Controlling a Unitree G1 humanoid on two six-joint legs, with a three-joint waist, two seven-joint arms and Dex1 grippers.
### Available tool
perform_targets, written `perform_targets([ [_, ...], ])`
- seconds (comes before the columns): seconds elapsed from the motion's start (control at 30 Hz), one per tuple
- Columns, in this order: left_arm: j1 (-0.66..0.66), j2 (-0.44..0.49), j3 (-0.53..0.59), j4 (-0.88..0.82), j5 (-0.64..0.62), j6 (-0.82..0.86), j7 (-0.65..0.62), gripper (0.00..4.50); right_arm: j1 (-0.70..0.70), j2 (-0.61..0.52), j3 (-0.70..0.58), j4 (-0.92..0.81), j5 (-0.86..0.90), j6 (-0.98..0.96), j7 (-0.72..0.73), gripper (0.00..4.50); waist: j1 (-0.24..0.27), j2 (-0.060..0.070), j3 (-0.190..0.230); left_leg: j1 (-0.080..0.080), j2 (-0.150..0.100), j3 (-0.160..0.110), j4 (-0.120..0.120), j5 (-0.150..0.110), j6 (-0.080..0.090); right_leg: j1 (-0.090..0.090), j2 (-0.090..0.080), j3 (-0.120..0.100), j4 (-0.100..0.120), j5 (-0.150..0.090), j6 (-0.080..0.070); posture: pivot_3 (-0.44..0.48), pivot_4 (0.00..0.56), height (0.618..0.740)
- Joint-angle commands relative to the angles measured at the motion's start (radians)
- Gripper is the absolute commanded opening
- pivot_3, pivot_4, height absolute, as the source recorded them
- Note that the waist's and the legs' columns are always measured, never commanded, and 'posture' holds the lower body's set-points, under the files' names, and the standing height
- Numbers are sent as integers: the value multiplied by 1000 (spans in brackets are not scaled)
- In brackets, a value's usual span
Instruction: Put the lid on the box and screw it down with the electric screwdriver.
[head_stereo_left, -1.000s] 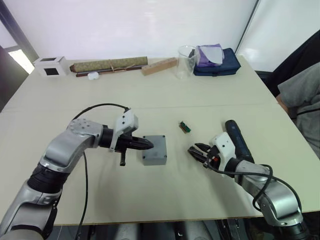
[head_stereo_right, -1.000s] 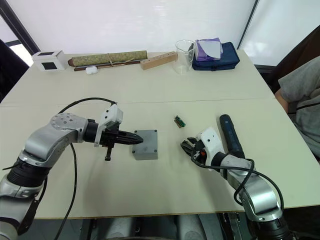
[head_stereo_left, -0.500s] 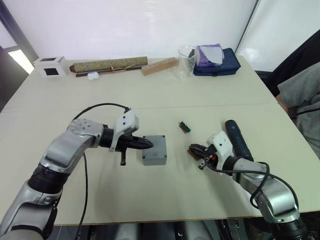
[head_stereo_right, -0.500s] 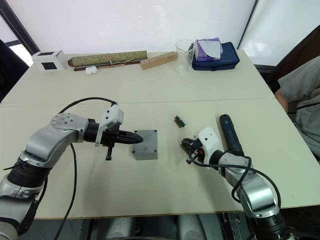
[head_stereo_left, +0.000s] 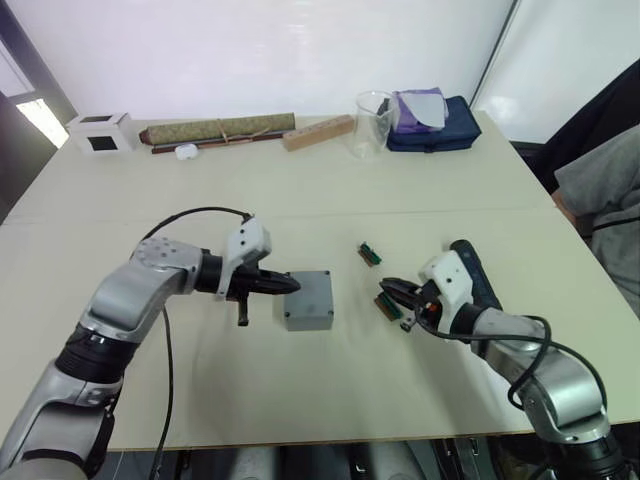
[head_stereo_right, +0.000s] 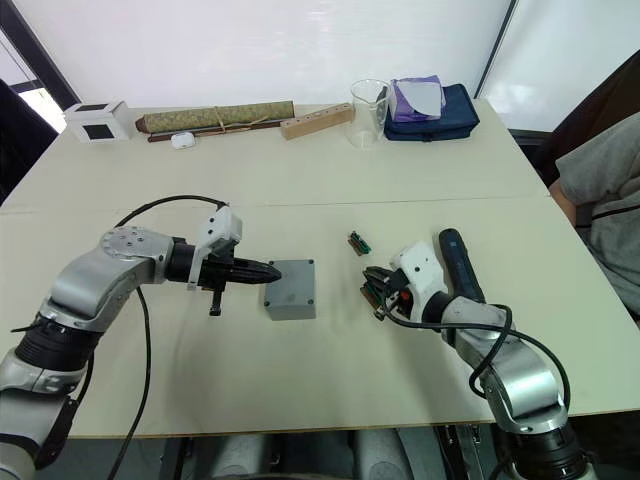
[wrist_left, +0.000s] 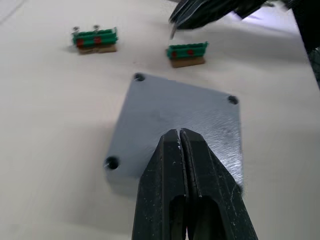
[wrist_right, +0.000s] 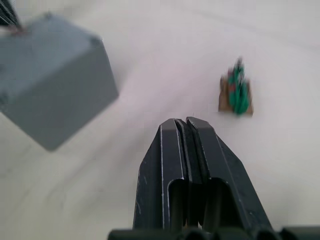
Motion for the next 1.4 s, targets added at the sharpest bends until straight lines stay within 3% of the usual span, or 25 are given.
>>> perform_targets([
  [0.03,-33,-6,56,23,-20,-9,9,0,-62,-17,-47,-102,66,46,-1,68,0,0,0,0,0,0,0,0,0,0,0,0,0,0,0,0,150,740],
  [0.3,20,53,84,-13,-58,64,-19,0,-249,57,122,-31,65,35,20,68,-6,0,0,1,2,0,-1,0,0,0,2,0,1,0,0,0,150,740],
  [0.57,42,51,126,-72,-97,105,28,0,-273,106,221,101,0,-54,50,68,1,0,0,-1,-1,0,1,0,0,0,-2,0,0,0,0,0,150,740],
  [1.4,30,18,108,-90,-136,124,68,0,-224,129,231,147,-74,-87,30,68,-3,0,0,0,-1,0,0,0,0,0,-1,-1,0,0,0,0,150,740],
])
